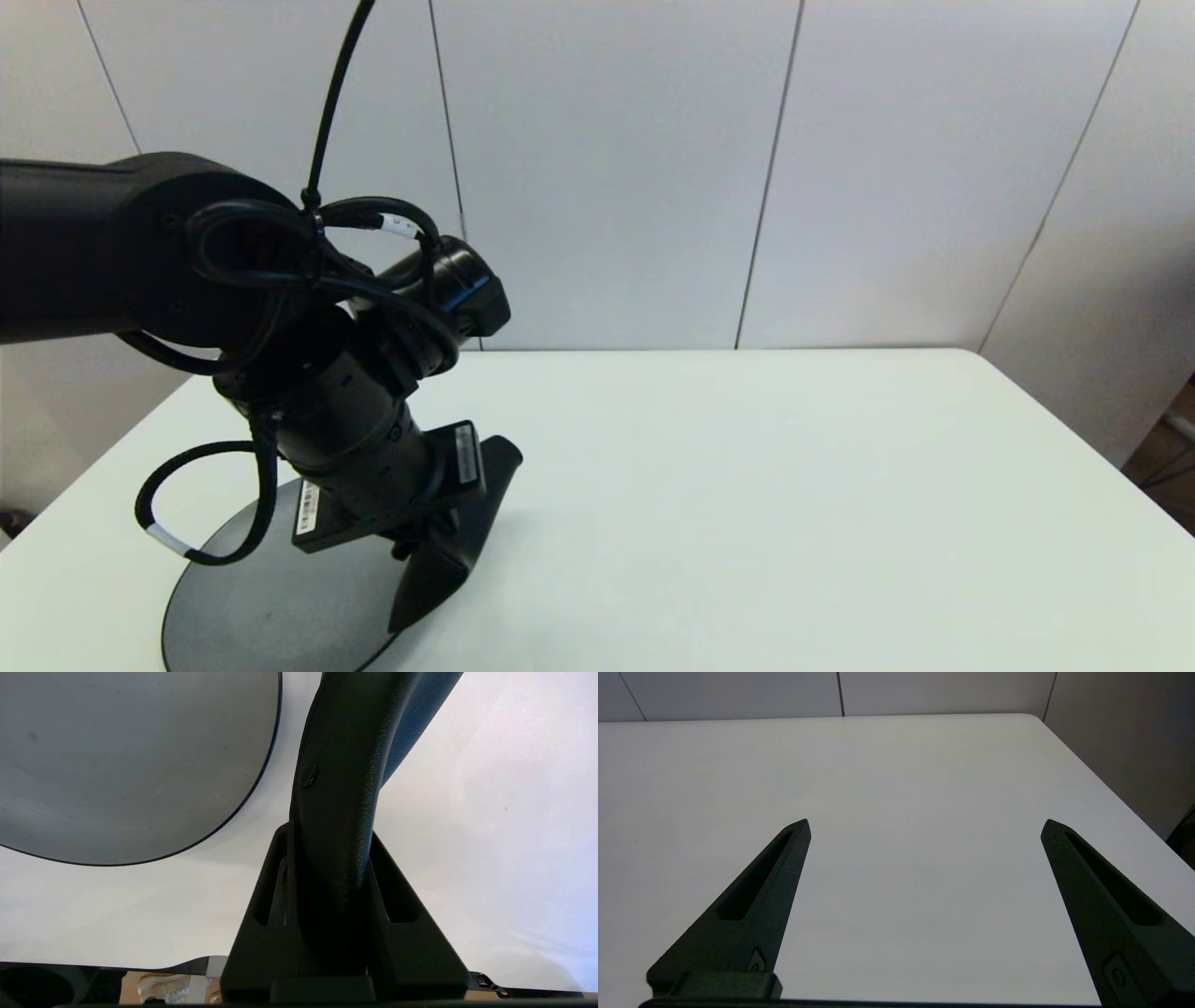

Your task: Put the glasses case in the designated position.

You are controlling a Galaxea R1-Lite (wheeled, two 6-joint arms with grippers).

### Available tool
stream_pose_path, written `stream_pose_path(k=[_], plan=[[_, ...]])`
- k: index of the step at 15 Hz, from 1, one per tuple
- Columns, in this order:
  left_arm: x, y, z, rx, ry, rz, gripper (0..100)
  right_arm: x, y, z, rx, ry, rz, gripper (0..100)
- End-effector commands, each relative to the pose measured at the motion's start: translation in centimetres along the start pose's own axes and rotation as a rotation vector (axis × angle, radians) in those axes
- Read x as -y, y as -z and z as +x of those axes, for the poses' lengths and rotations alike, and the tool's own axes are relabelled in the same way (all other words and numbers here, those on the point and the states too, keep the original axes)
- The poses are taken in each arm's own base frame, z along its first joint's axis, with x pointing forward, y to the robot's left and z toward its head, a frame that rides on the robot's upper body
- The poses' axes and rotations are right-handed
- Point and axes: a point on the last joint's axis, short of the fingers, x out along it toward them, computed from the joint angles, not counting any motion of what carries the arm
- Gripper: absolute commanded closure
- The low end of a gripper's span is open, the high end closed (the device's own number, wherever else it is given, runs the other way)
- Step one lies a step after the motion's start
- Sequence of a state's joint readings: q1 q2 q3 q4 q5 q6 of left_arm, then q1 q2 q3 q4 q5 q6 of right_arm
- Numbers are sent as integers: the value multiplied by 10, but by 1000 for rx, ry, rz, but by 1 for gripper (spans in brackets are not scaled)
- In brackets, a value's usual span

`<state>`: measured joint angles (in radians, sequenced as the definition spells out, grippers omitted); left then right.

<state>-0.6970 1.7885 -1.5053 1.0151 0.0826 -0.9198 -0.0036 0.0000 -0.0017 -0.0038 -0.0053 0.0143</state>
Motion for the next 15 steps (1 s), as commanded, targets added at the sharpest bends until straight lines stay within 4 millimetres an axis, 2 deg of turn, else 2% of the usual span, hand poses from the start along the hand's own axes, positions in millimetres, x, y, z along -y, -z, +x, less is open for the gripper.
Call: stream_pose_path(k=[1,12,13,15], plan=[[4,-1,9,-23,-22,-3,100,0,0,0,1,0,0,0],[3,-4,8,-26,-11,-25,100,0,0,0,1,-1,0,0],[3,-3,8,-28,-13,-22,0,0,0,0,1,-1,0,0],[4,-3,7,-21,-9,-18,0,0,0,0,1,0,0,0]])
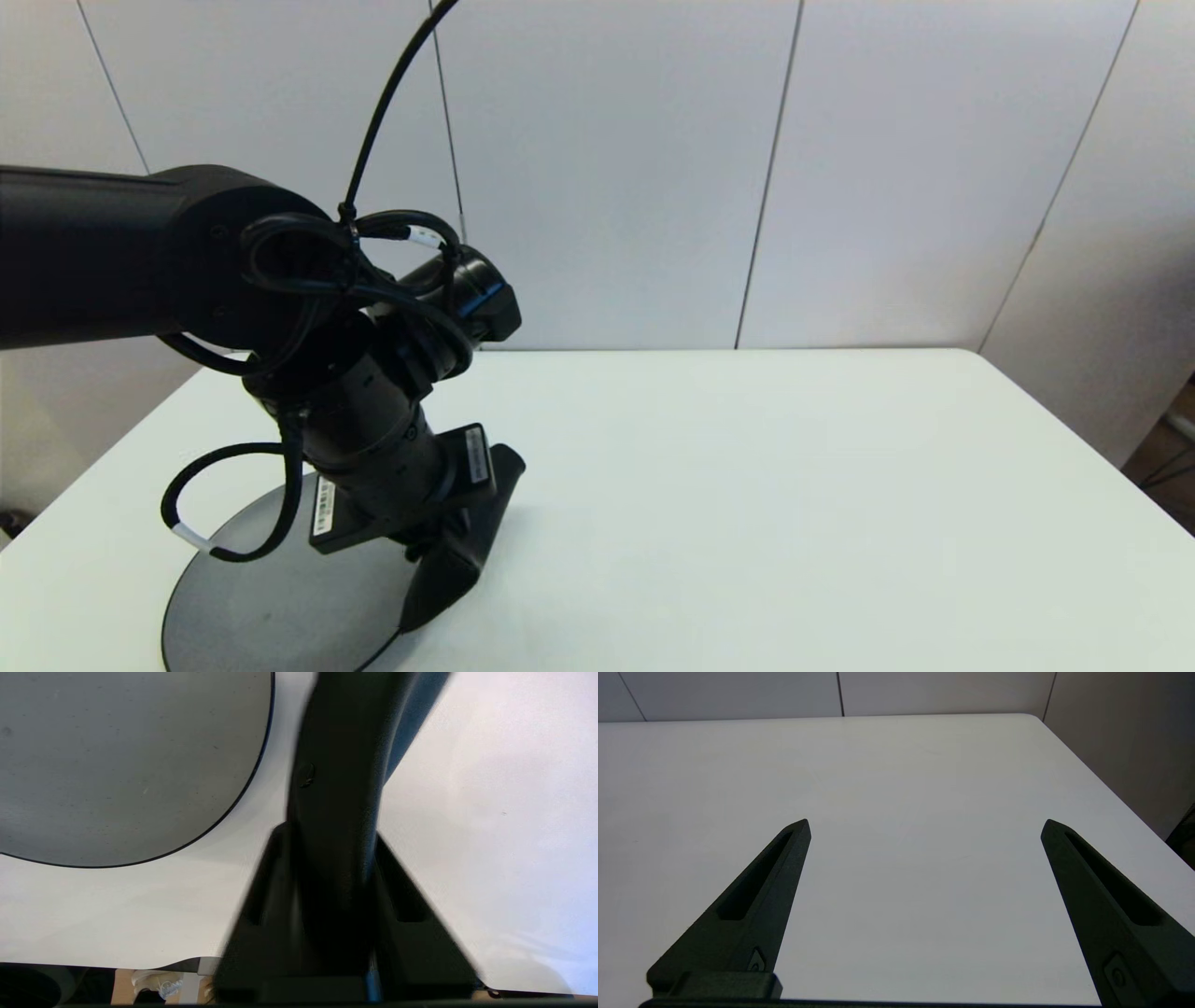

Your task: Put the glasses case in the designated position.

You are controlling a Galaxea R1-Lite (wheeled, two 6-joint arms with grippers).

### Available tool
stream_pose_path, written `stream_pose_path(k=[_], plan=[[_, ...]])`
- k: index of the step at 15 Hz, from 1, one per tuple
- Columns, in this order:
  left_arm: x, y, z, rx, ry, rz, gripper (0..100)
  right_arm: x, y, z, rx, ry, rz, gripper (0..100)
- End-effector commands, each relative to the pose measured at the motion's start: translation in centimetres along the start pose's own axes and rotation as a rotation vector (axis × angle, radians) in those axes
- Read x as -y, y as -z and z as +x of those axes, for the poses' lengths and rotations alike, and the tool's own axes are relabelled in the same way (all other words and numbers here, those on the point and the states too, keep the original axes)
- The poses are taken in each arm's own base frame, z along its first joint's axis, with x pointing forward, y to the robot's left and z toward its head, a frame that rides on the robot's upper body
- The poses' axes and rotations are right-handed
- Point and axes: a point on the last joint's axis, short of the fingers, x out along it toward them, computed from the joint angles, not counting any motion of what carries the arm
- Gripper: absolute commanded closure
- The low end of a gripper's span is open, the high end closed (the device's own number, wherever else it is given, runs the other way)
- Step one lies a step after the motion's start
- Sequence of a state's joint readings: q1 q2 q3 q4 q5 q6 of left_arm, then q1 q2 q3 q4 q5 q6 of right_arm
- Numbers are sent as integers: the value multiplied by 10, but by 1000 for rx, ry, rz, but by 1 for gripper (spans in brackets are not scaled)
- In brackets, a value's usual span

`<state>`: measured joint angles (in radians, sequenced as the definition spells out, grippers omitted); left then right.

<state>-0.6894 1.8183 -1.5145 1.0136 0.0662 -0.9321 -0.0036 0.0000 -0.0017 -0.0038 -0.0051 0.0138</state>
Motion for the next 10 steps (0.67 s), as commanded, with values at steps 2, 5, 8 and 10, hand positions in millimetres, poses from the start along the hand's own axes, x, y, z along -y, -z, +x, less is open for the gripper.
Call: stream_pose_path(k=[2,5,8,10], plan=[[0,1,-1,2,-4,-3,0,0,0,0,1,-1,0,0],[-4,-3,-2,6,-4,-16,0,0,0,0,1,-1,0,0],[-16,-9,-11,32,5,-12,0,0,0,0,1,-1,0,0],[-51,-13,-34,106,11,101,0,0,0,0,1,-1,0,0]])
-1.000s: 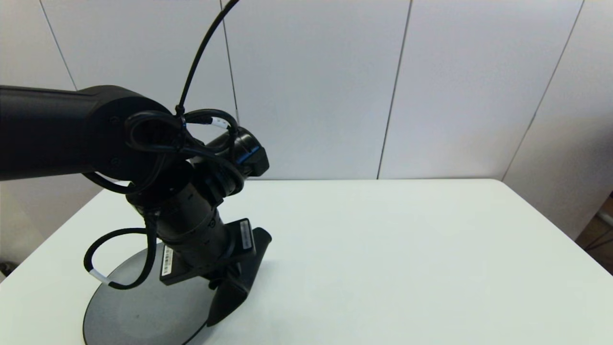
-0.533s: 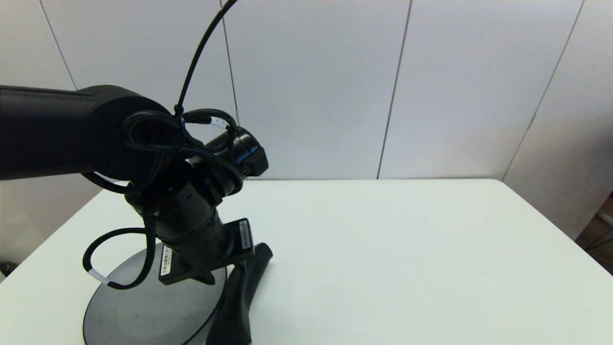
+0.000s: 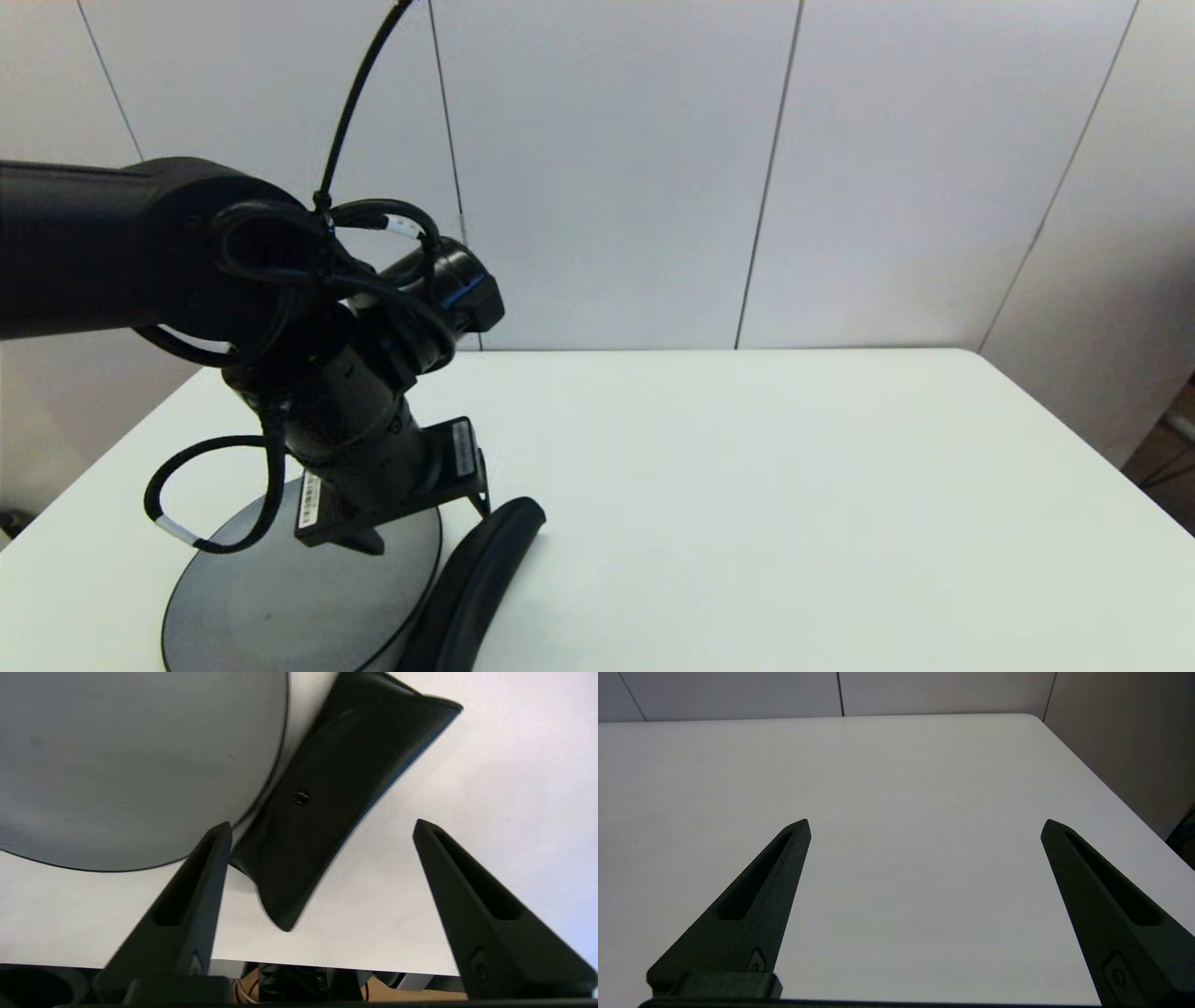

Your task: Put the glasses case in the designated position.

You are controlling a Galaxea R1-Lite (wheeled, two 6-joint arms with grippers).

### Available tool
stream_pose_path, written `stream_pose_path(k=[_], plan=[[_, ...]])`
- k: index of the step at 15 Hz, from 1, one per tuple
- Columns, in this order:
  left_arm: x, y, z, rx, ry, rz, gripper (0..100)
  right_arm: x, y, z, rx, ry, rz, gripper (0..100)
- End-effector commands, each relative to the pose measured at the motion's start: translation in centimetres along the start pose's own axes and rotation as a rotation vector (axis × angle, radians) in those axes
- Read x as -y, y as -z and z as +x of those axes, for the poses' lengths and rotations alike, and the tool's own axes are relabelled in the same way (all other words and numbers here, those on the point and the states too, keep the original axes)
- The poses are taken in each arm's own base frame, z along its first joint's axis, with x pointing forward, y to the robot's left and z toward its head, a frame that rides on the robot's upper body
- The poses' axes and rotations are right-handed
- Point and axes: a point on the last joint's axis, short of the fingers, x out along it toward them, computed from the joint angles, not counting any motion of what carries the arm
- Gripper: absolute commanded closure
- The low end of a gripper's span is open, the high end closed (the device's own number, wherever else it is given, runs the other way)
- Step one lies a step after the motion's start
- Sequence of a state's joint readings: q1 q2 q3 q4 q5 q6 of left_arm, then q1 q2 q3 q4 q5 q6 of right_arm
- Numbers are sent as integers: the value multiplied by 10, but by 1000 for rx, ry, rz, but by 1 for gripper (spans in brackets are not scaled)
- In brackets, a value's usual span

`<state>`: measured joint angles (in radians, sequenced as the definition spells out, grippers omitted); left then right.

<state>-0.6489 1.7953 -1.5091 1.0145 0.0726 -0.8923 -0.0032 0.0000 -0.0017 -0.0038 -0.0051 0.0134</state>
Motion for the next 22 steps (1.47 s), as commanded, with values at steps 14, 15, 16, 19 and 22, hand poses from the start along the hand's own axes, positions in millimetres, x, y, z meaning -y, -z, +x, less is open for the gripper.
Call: stream_pose_path(k=[14,15,16,19,22], plan=[[-187,91,-127,1064,-4,763,0,0,0,0,1,1,0,0],[-189,103,-125,1139,7,780,0,0,0,0,1,-1,0,0],[-191,113,-122,1211,14,795,0,0,0,0,1,1,0,0],[-201,147,-100,1367,19,797,0,0,0,0,1,-1,0,0],[-209,177,-83,1471,62,714,0,0,0,0,1,1,0,0]])
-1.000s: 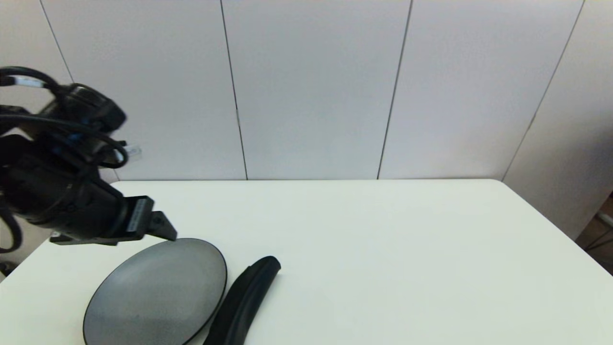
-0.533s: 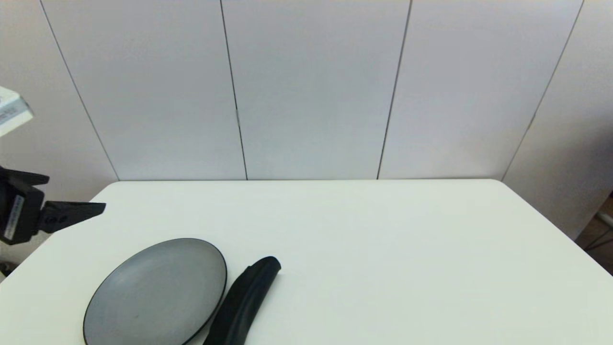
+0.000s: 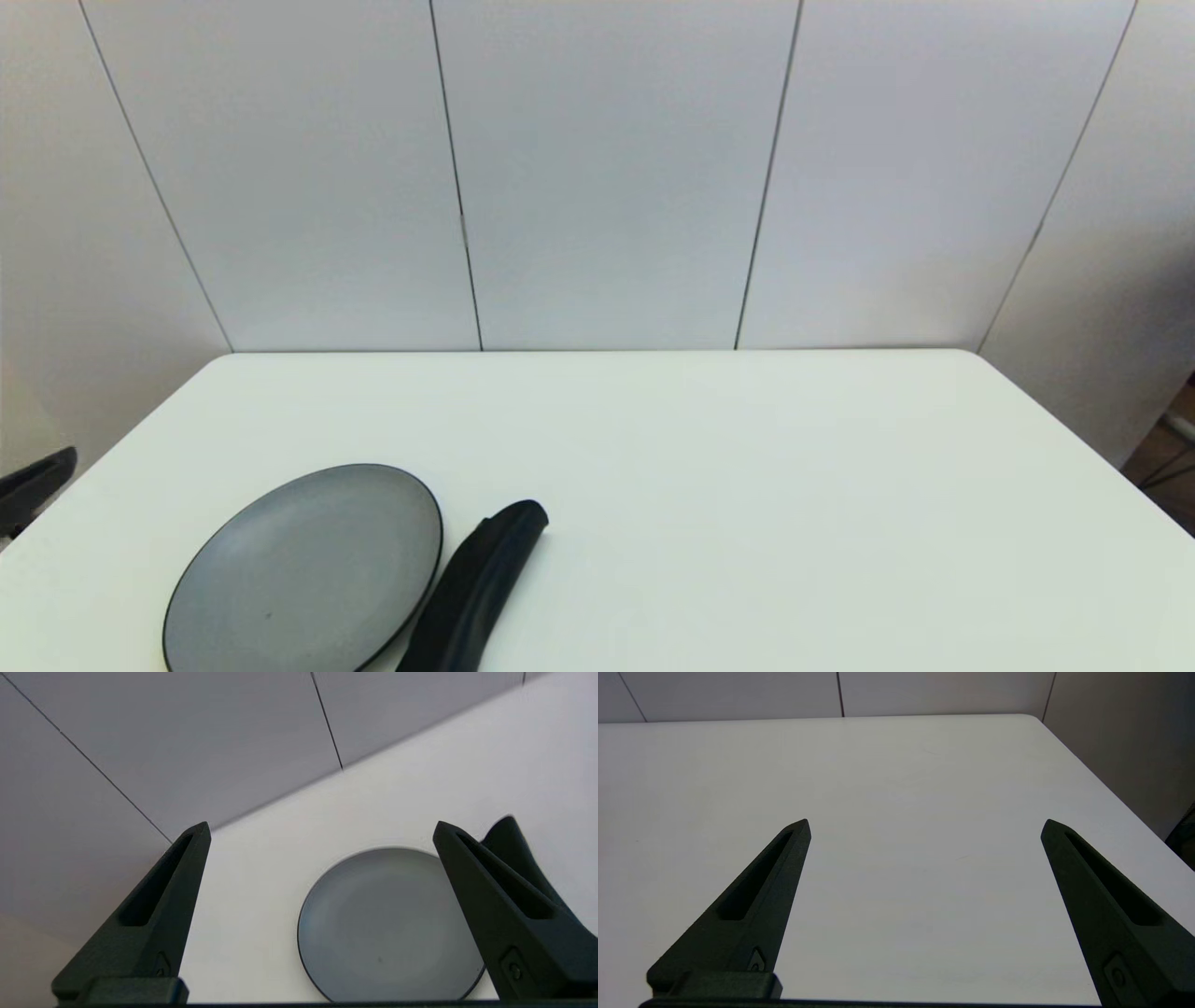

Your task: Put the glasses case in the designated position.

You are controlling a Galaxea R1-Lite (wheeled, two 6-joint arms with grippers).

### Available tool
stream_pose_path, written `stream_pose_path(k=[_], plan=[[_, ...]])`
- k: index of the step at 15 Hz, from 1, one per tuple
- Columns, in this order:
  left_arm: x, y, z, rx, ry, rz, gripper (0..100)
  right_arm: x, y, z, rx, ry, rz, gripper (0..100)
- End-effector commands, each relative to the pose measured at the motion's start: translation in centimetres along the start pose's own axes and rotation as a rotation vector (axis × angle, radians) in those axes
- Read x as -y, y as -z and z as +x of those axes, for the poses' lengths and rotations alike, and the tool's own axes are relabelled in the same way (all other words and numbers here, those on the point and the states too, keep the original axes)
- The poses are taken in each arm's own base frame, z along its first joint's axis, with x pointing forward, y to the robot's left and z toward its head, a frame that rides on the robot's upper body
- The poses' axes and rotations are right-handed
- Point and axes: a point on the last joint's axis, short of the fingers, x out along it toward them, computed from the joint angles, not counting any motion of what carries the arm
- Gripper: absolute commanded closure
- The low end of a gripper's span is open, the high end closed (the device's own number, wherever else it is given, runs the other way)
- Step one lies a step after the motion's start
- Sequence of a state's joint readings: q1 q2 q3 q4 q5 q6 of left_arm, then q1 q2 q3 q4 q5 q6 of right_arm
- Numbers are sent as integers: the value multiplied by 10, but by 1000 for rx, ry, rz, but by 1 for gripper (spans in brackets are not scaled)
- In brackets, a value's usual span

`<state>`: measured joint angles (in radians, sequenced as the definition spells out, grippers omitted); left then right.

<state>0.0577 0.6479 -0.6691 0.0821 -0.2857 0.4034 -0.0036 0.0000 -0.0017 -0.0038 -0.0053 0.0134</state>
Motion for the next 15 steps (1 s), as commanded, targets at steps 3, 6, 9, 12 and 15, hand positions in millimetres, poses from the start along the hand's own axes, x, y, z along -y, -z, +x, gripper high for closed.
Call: stream_pose_path(k=[3,6,9,12,15], plan=[[36,44,-57,238,-128,-145,0,0,0,0,1,-1,0,0],[42,61,-63,257,-208,-233,0,0,0,0,1,-1,0,0],[49,86,-63,284,-286,-324,0,0,0,0,1,-1,0,0],[60,111,-64,293,-281,-335,0,0,0,0,1,0,0,0],[67,134,-55,239,-269,-343,0,0,0,0,1,-1,0,0]])
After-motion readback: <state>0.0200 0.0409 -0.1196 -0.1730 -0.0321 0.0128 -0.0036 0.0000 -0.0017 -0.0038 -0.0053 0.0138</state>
